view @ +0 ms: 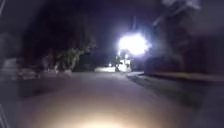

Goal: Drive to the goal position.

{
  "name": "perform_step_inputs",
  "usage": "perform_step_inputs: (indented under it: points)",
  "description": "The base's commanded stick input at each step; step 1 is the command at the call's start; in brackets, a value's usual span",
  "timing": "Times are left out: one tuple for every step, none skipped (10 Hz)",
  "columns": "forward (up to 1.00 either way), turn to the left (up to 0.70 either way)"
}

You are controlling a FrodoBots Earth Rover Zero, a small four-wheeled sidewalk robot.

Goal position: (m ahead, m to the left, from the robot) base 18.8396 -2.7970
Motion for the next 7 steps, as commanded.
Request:
perform_step_inputs:
  points:
    - [0.7, -0.01]
    - [0.7, -0.12]
    - [0.7, -0.23]
    - [0.7, -0.34]
    - [0.7, -0.2]
    - [0.7, -0.03]
    - [0.7, 0.0]
